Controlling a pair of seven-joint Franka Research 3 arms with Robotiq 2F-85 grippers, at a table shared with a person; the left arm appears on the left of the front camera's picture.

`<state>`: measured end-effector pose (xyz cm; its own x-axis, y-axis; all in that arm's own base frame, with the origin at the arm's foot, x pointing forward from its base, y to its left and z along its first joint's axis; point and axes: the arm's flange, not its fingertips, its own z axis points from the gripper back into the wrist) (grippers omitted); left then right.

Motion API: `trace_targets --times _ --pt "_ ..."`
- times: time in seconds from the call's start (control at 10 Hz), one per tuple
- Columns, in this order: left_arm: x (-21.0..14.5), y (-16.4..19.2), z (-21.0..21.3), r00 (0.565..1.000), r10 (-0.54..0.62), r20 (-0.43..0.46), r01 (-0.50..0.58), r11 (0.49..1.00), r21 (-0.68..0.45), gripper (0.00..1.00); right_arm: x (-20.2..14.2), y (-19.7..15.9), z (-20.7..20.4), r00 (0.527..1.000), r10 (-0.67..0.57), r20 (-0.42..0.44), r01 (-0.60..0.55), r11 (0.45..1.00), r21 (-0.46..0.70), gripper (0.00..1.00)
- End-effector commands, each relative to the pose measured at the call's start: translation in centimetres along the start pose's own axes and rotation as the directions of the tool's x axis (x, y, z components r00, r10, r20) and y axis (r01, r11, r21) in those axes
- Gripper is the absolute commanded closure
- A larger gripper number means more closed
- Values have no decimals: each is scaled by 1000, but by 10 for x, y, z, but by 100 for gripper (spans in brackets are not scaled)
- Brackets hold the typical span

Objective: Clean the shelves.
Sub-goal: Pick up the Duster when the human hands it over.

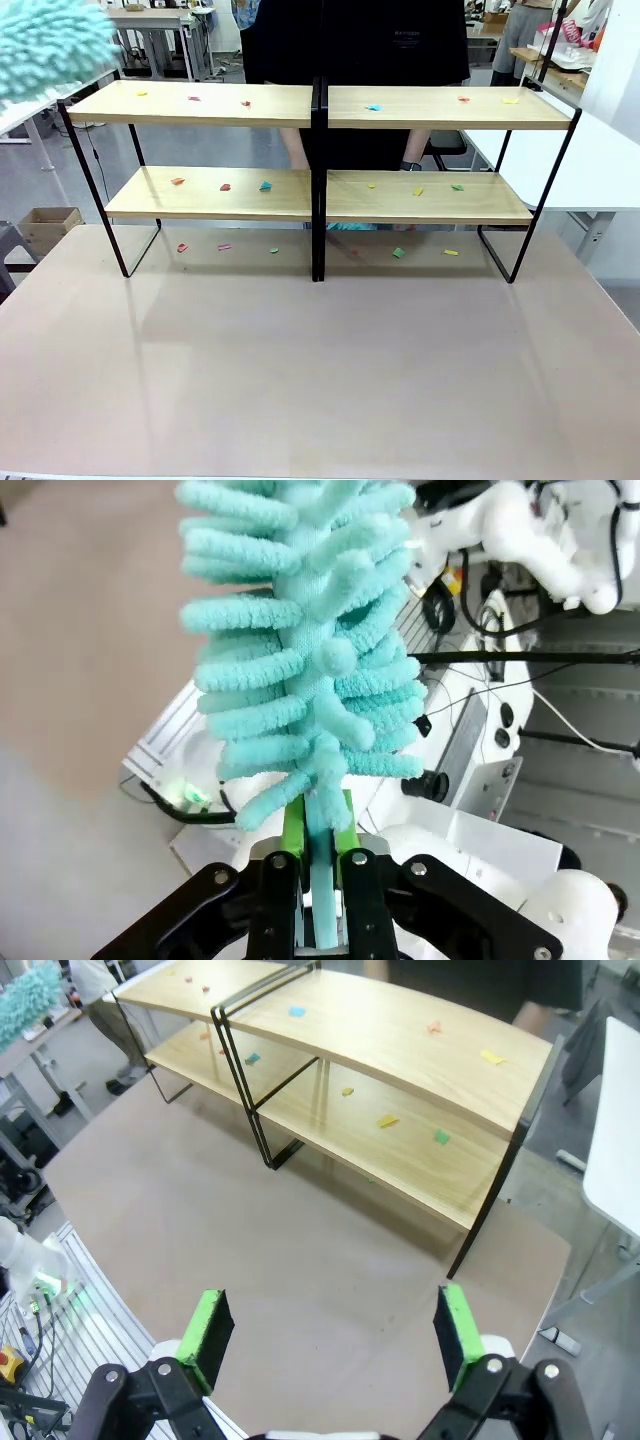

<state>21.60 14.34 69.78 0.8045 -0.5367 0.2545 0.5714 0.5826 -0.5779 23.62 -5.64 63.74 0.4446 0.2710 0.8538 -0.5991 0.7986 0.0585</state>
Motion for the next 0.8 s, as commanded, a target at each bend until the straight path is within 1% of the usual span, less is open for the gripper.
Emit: trace_targets --times 0.0,0.1,0.2,0.3,0.4,0.5,0.6,0.7 --pt "-37 12 -32 999 33 39 -32 999 -14 100 -1 -1 -1 1000 13 5 -13 1000 3 0" --pt "-56 18 -42 998 52 19 -52 998 -27 100 -1 -1 -1 1000 13 5 -13 1000 3 0" --pt "-74 24 -47 990 107 96 -105 994 -24 100 -1 -1 -1 1000 13 5 -13 1000 3 0" --pt "-98 26 -44 974 109 196 -102 994 -47 100 -1 -1 -1 1000 13 5 -13 1000 3 0" --pt "-113 28 -40 962 114 249 -102 993 -57 100 -1 -1 -1 1000 13 5 -13 1000 3 0" --pt "-120 29 -37 956 107 273 -93 994 -63 100 -1 -1 -1 1000 13 5 -13 1000 3 0" --pt "-122 33 -35 946 124 299 -112 992 -59 100 -1 -1 -1 1000 13 5 -13 1000 3 0" --pt "-121 33 -39 969 127 213 -118 991 -57 100 -1 -1 -1 1000 13 5 -13 1000 3 0"
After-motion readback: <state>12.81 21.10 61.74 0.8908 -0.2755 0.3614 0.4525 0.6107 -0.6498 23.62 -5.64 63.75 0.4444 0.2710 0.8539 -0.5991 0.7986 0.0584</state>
